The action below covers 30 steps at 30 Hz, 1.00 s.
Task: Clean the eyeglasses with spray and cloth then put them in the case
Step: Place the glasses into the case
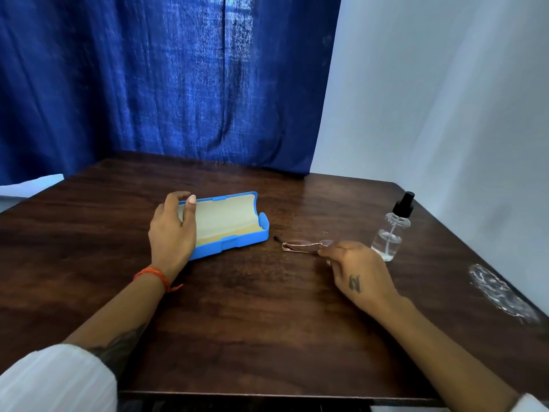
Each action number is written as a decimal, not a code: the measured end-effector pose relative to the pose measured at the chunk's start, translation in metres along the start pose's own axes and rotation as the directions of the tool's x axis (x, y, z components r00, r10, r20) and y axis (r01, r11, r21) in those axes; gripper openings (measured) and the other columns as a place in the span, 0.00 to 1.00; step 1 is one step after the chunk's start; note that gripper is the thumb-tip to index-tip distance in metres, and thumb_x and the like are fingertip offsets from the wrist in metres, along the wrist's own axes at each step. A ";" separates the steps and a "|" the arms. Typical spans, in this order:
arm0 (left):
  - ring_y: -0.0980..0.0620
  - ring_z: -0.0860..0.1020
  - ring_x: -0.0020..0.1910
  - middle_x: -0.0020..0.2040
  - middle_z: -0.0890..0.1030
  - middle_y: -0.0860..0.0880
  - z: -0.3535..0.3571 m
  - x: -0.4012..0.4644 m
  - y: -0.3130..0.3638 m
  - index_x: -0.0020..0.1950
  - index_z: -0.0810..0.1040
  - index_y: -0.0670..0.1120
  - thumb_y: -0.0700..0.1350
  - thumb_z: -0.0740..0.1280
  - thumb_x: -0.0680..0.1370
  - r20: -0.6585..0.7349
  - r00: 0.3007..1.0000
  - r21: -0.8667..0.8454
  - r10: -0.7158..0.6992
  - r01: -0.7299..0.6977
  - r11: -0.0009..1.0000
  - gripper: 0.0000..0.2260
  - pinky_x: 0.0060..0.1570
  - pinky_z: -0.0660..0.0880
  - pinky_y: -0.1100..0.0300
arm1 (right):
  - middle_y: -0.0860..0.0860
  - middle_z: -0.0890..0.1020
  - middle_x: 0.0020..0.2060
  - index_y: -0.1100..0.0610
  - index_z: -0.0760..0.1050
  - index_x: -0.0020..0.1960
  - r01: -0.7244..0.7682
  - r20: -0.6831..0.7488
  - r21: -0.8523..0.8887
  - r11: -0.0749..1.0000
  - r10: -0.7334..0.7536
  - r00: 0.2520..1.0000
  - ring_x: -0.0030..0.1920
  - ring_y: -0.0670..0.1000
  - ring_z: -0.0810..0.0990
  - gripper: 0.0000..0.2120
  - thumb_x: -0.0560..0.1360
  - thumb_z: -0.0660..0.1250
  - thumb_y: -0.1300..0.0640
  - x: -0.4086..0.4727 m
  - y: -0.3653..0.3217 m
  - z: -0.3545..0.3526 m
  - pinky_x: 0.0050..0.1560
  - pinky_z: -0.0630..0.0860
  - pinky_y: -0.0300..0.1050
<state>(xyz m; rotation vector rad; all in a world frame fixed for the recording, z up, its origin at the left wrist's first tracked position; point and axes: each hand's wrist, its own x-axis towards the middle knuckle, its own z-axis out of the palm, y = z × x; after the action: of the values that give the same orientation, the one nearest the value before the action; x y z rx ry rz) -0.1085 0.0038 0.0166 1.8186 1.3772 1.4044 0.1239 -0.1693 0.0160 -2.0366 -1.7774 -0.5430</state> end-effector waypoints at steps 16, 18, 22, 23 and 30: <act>0.46 0.74 0.58 0.58 0.78 0.44 -0.002 -0.001 0.000 0.58 0.74 0.45 0.52 0.57 0.79 0.010 0.997 0.031 0.073 -0.073 0.997 0.14 0.53 0.65 0.58 | 0.51 0.78 0.51 0.53 0.78 0.55 -0.060 0.134 -0.188 0.980 0.087 0.987 0.52 0.54 0.77 0.13 0.77 0.57 0.53 0.020 -0.013 0.008 0.43 0.74 0.45; 0.46 0.74 0.58 0.58 0.78 0.44 -0.001 0.000 0.000 0.58 0.74 0.45 0.53 0.57 0.79 0.013 0.997 0.030 0.071 -0.071 0.997 0.15 0.54 0.66 0.57 | 0.51 0.78 0.49 0.53 0.78 0.54 -0.057 0.127 -0.187 0.981 0.082 0.989 0.51 0.53 0.77 0.13 0.77 0.58 0.53 0.023 -0.013 0.006 0.41 0.73 0.44; 0.47 0.74 0.58 0.57 0.79 0.44 -0.001 0.000 -0.001 0.57 0.75 0.45 0.53 0.59 0.78 0.007 0.998 0.008 0.068 -0.068 0.998 0.14 0.55 0.68 0.56 | 0.52 0.80 0.39 0.57 0.81 0.42 0.018 0.052 -0.188 0.982 -0.008 0.999 0.43 0.55 0.78 0.05 0.70 0.70 0.56 0.021 -0.010 0.004 0.29 0.70 0.42; 0.47 0.74 0.57 0.56 0.79 0.45 -0.002 0.000 -0.001 0.56 0.75 0.45 0.53 0.59 0.78 0.002 0.998 -0.004 0.066 -0.066 0.998 0.14 0.55 0.68 0.56 | 0.52 0.79 0.36 0.57 0.80 0.39 0.044 0.017 -0.194 0.980 -0.042 0.999 0.39 0.54 0.78 0.04 0.68 0.73 0.57 0.020 -0.009 0.004 0.26 0.70 0.42; 0.53 0.75 0.50 0.50 0.81 0.48 -0.004 0.001 0.002 0.52 0.78 0.45 0.53 0.62 0.77 -0.022 0.996 -0.057 0.081 -0.082 0.995 0.13 0.50 0.71 0.59 | 0.53 0.79 0.37 0.58 0.78 0.42 0.244 -0.276 -0.181 0.953 -0.287 0.917 0.35 0.54 0.75 0.07 0.74 0.62 0.58 0.031 -0.029 -0.005 0.34 0.74 0.47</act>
<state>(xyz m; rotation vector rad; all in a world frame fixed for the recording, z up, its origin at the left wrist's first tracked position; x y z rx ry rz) -0.1112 0.0032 0.0196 1.8469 1.2708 1.4923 0.0987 -0.1420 0.0381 -1.6908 -1.8791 -1.0317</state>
